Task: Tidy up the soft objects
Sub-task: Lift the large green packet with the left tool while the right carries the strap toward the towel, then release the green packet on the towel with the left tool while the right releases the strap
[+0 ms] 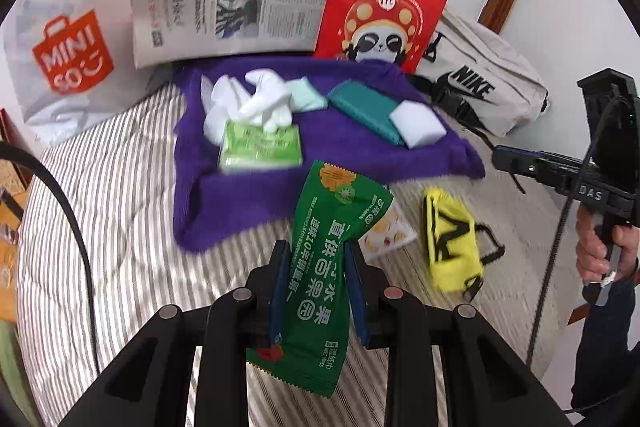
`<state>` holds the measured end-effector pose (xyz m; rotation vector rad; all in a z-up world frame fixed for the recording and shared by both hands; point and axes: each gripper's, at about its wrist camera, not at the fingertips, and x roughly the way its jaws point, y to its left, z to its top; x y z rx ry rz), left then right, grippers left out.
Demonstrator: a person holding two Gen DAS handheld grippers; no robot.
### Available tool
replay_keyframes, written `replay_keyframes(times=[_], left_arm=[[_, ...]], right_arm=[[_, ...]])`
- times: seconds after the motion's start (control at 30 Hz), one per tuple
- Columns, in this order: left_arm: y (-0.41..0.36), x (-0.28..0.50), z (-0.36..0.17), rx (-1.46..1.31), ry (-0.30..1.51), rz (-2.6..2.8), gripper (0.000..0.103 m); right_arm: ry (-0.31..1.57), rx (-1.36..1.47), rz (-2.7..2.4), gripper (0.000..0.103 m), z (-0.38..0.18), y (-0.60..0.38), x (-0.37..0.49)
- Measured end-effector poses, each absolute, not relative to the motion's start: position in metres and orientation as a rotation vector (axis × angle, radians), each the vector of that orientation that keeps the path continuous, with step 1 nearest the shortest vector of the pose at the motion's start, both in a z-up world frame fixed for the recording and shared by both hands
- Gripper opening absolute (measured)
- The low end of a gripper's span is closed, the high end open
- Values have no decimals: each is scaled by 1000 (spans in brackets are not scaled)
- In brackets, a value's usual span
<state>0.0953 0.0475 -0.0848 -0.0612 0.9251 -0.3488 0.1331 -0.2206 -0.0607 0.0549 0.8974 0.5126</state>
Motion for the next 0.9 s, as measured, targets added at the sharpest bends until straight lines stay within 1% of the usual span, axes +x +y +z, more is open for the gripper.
replay_keyframes(times=[0.27, 0.47, 0.7, 0.9], left_arm=[[38, 131, -71, -78, 907, -353, 26], [29, 159, -69, -82, 914, -358, 26], [25, 185, -76, -88, 939, -349, 26], [30, 197, -82, -97, 951, -345, 26]], right_arm=[[870, 59, 483, 20, -48, -225, 188], [882, 52, 463, 21, -50, -230, 232], [930, 40, 472, 20, -68, -219, 279], [1024, -18, 479, 21, -99, -204, 300]])
